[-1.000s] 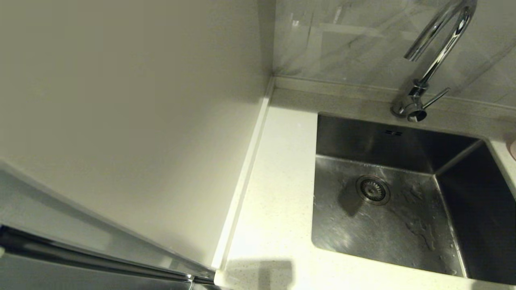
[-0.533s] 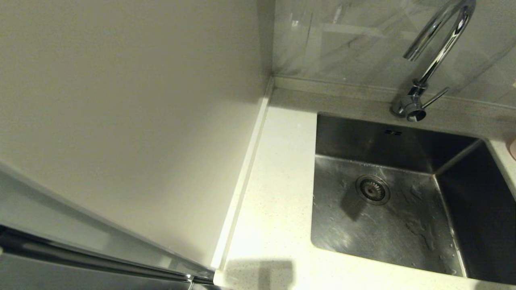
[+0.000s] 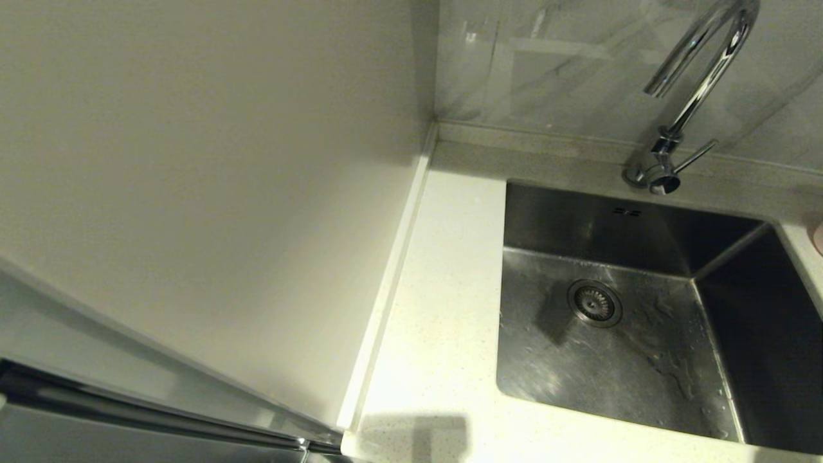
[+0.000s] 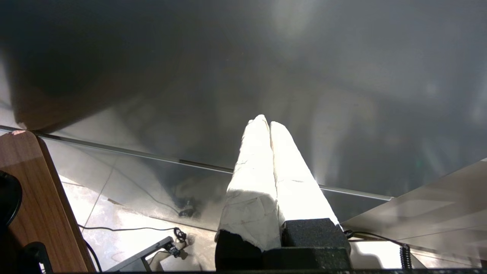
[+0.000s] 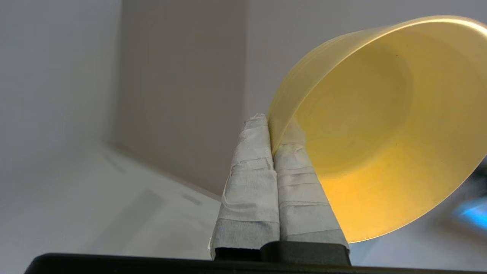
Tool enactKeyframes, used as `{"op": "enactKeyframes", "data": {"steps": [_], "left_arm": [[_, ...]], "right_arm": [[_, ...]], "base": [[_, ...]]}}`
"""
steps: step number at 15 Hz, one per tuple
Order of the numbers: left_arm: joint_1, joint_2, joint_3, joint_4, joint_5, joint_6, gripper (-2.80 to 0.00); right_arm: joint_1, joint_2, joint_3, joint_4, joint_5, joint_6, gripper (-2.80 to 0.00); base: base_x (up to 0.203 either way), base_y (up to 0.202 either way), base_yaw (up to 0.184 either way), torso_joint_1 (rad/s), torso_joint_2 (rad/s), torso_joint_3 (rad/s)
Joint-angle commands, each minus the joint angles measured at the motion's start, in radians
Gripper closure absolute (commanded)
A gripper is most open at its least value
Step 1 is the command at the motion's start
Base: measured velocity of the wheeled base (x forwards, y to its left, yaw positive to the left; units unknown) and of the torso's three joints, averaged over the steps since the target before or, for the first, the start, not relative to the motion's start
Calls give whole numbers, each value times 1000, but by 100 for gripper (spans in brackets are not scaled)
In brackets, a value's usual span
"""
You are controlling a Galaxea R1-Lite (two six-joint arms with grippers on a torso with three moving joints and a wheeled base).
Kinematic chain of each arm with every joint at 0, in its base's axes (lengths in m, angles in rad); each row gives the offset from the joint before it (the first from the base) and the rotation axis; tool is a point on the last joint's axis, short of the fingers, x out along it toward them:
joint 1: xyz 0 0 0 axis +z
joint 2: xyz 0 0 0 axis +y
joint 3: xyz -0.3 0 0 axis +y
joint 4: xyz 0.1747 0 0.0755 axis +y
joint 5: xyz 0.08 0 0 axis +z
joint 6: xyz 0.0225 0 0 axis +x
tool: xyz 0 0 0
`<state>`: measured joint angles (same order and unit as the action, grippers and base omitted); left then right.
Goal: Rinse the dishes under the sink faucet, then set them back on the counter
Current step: Put a bowl back to the table from the sink
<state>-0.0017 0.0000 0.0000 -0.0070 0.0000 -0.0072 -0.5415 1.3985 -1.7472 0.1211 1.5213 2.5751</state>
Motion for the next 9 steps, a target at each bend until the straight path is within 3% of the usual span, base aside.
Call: {"op": "enactKeyframes", "data": {"steps": [1,4,6,9], "left_arm": [[0,0,3,-1,0,0,0],[0,0,3,-1,0,0,0],[0,0,2,-1,0,0,0],[0,0,3,-1,0,0,0]], "right_arm": [[-53,3,-23,-222,9,-115,0],[-113,-2,-44,-213,9,-514,0],[-149,-6,-46,-197,9,-894,0],[-181,-4,-44,-186,9,-1399,0]], "base": [[0,0,0,0,0,0],[0,0,0,0,0,0],[0,0,0,0,0,0],[0,0,0,0,0,0]]}}
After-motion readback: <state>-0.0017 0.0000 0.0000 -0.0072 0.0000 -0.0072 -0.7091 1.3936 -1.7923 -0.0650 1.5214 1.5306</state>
